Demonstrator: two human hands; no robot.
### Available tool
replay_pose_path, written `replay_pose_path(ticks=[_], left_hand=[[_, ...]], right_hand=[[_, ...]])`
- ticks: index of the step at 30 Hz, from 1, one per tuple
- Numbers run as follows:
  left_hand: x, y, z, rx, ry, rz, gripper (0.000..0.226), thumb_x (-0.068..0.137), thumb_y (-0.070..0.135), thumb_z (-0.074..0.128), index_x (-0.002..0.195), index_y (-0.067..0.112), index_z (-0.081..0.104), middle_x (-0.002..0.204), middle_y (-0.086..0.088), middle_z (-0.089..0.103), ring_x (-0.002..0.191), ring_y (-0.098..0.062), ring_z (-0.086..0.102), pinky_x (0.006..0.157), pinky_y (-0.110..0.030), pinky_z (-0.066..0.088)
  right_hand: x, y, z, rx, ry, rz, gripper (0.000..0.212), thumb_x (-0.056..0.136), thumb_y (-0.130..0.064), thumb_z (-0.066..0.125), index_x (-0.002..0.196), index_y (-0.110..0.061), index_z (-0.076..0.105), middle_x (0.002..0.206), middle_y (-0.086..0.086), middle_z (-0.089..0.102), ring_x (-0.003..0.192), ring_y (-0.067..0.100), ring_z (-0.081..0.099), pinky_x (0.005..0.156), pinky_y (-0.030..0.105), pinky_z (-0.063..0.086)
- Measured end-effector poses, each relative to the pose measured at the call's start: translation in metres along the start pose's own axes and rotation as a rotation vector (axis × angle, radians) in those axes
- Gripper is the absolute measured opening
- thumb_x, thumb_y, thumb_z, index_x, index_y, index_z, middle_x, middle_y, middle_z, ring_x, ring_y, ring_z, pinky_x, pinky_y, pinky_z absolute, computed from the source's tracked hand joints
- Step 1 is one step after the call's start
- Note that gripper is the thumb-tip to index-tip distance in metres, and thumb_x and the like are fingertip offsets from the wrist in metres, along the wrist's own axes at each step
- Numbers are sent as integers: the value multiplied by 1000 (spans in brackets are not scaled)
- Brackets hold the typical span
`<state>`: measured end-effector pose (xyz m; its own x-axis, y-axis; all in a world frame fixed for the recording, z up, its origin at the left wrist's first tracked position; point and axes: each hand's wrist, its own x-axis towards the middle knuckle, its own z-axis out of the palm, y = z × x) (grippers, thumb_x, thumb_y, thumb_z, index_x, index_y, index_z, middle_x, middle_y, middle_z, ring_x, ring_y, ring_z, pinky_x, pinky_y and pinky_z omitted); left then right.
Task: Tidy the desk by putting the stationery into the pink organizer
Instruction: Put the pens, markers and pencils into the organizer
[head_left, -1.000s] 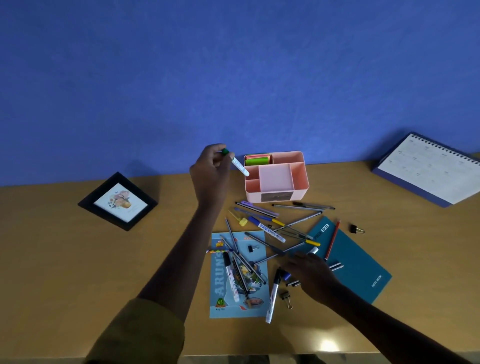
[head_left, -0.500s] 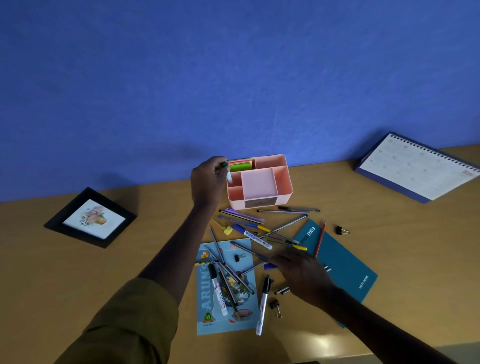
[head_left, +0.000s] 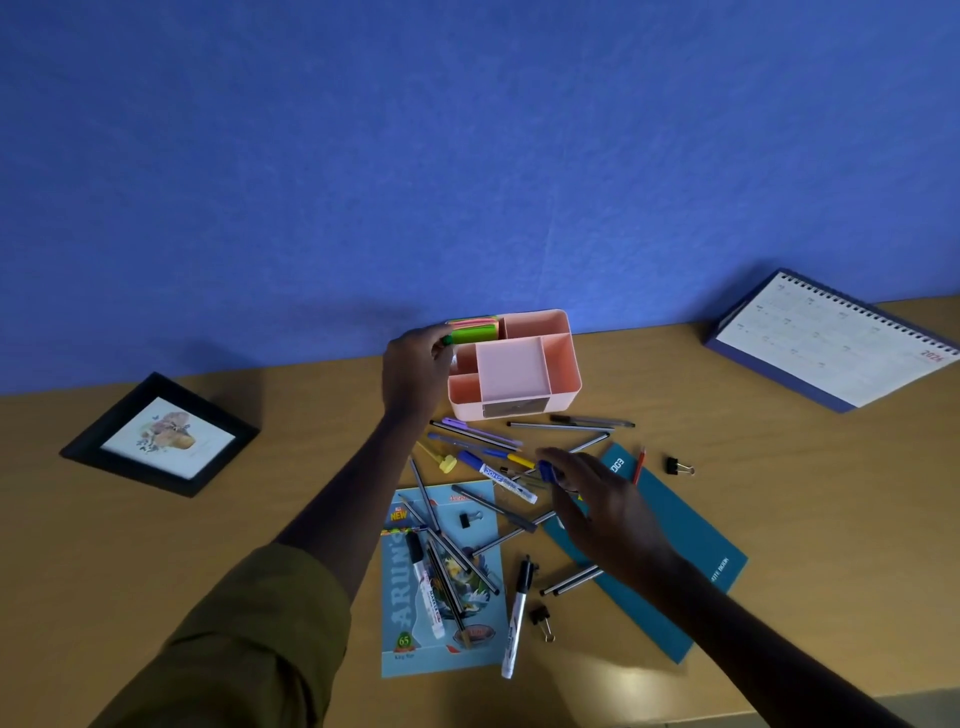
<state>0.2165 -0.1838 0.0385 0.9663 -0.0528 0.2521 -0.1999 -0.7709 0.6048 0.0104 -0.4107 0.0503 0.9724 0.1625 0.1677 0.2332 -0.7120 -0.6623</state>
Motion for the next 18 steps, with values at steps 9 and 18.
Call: replay_pose_path(ticks=[9,18], left_hand=[[2,-9,4,-33,5,-11,31,101,19,72,131,13,75,116,-3,80,100,-18,77,82,-28,61],[-32,-12,2,-64,167,-339,23,99,18,68,119,10,76,103,-6,81,90,-20,76,76,-35,63]], right_hand=[[58,-1,-26,63,112,-12,21,102,-13,70,122,-8,72,113,6,76,96,14,75,76,37,66],[159,-32,-27,112,300,-92,22,101,-16,72,122,-9,75,113,5,78,98,11,75,81,25,62]])
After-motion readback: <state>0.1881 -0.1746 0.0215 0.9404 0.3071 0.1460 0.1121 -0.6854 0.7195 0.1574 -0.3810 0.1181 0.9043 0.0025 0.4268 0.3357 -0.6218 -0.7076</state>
